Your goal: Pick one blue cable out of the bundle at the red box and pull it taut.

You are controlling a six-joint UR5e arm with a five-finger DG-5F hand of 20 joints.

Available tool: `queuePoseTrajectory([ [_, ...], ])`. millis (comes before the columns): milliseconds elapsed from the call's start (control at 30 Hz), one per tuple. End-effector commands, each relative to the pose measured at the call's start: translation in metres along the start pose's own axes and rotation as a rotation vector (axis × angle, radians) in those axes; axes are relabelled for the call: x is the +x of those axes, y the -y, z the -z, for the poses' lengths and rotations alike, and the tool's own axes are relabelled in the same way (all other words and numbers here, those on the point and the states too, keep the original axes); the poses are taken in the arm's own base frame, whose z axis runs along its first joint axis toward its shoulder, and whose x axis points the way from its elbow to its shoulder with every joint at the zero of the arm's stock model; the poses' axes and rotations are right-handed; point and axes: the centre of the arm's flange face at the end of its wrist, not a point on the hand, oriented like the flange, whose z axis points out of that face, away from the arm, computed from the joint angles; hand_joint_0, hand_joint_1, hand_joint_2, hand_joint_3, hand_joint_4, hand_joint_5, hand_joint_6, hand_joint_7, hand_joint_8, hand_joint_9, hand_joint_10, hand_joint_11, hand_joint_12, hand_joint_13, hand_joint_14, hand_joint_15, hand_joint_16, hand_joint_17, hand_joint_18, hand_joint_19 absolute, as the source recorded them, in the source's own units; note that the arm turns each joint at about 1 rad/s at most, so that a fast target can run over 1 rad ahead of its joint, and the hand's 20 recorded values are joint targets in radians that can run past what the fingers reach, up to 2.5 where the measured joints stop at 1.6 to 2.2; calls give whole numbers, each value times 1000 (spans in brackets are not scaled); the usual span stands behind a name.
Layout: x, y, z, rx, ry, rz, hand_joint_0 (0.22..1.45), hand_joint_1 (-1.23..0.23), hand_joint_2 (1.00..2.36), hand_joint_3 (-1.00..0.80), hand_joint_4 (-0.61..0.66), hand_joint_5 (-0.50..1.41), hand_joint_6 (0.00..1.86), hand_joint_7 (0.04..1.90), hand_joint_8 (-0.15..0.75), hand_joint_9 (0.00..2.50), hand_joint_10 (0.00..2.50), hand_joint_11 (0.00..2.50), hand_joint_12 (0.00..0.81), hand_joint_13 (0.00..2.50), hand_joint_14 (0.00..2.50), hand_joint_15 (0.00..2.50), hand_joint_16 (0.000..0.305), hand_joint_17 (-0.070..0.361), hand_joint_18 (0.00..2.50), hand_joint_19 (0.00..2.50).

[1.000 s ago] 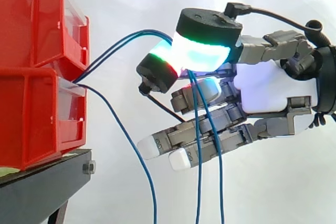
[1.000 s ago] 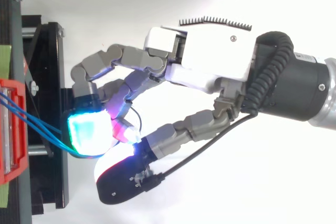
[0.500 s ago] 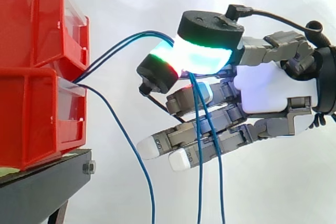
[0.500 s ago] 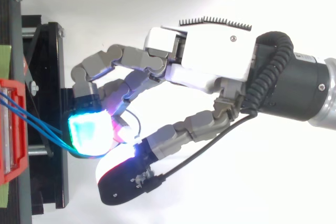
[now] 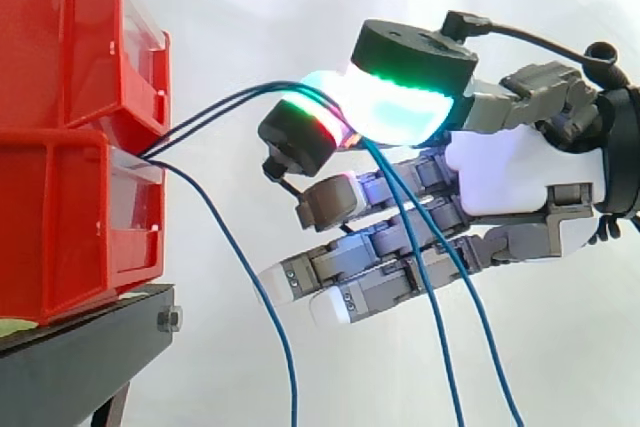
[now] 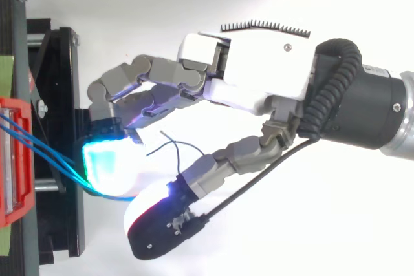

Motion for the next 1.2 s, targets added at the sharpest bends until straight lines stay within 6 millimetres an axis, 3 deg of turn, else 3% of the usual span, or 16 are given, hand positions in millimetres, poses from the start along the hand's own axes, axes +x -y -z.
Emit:
queuePoseTrajectory([
  [0,0,0,0,0,-1,0,596,-1062,1000,-500,-83,-266,825,1124,247,529,140,1855,403,377,7,209,59,133,484,158],
  [300,0,0,0,0,0,0,522,-1077,1000,-500,-41,-259,779,1053,266,482,166,1801,411,335,6,194,62,140,459,147],
  [433,0,0,0,0,0,0,481,-968,1000,-500,24,-235,754,1075,299,521,206,1786,427,342,7,212,66,148,447,177],
  [733,-3,4,2,20,5,15,467,-759,1000,-500,83,-159,649,1173,324,773,30,1849,459,419,8,241,68,153,431,258],
  [933,-5,38,14,62,-1,46,476,-719,1000,-500,87,-137,590,1235,317,833,1,1812,461,437,8,243,67,151,434,279],
  [1100,-4,42,9,-13,2,37,480,-704,1000,-500,121,-111,508,1311,315,872,6,1682,459,447,8,238,67,150,432,277],
  [1167,-3,42,8,-20,4,51,480,-703,1000,-500,154,-108,501,1251,316,874,8,1608,458,449,8,240,67,150,430,282],
])
